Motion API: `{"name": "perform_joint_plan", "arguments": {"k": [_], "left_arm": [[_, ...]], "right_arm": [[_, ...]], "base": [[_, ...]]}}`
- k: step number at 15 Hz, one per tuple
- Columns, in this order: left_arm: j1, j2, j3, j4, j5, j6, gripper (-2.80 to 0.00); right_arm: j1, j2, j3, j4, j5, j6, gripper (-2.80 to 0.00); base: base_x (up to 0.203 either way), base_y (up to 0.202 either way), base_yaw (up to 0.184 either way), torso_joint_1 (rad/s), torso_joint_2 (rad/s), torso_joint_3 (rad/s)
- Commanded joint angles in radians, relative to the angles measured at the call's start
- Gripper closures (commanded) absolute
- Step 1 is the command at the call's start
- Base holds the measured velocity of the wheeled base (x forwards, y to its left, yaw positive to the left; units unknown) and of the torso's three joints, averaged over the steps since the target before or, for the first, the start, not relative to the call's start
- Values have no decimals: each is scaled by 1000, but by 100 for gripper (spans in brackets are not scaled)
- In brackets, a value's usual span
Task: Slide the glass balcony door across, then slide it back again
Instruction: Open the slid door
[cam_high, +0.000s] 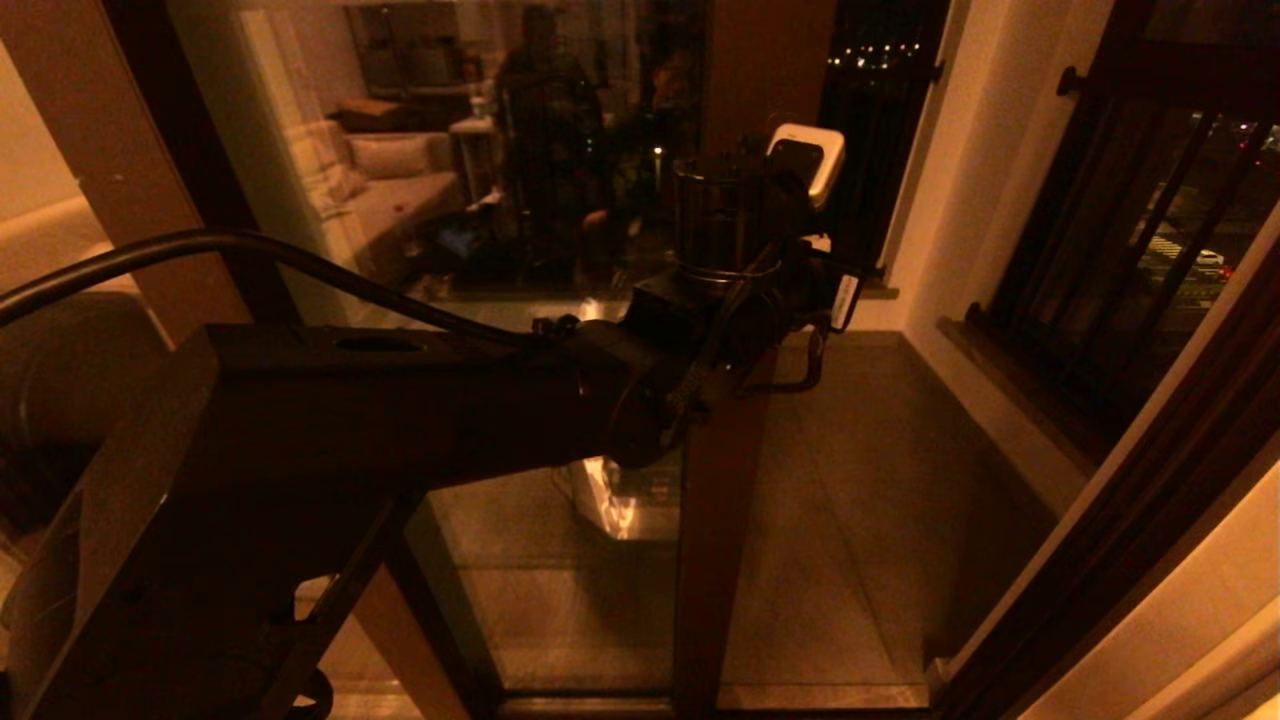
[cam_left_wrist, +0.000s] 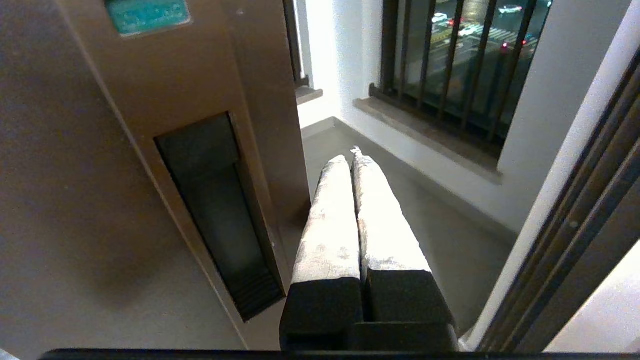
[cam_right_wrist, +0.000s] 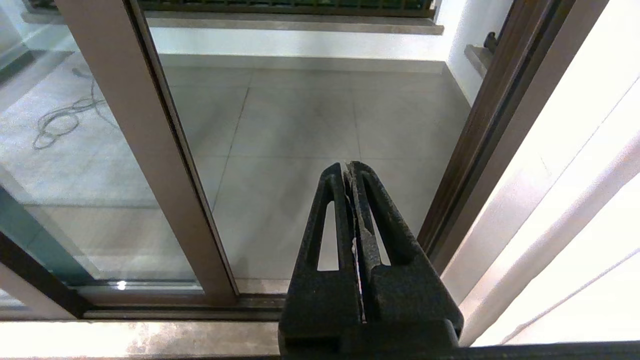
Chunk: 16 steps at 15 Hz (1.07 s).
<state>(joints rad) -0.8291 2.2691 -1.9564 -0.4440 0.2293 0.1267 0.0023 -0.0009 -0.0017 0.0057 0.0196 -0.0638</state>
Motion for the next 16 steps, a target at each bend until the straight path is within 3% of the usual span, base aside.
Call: {"name": "perform_joint_plan", "arguments": {"k": [1, 4, 16], "left_arm": [[24, 3, 1, -2, 19, 29, 0], [43, 4, 1, -6, 61, 41, 0], [51, -24, 15, -45, 108, 39, 0]], "right_arm": [[1, 1, 0, 0, 0, -1, 0], [-1, 1, 0, 0, 0, -1, 0], [1, 1, 0, 0, 0, -1, 0]], "base": [[0, 0, 0, 0, 0, 0], [0, 0, 0, 0, 0, 0], [0, 0, 0, 0, 0, 0]]}}
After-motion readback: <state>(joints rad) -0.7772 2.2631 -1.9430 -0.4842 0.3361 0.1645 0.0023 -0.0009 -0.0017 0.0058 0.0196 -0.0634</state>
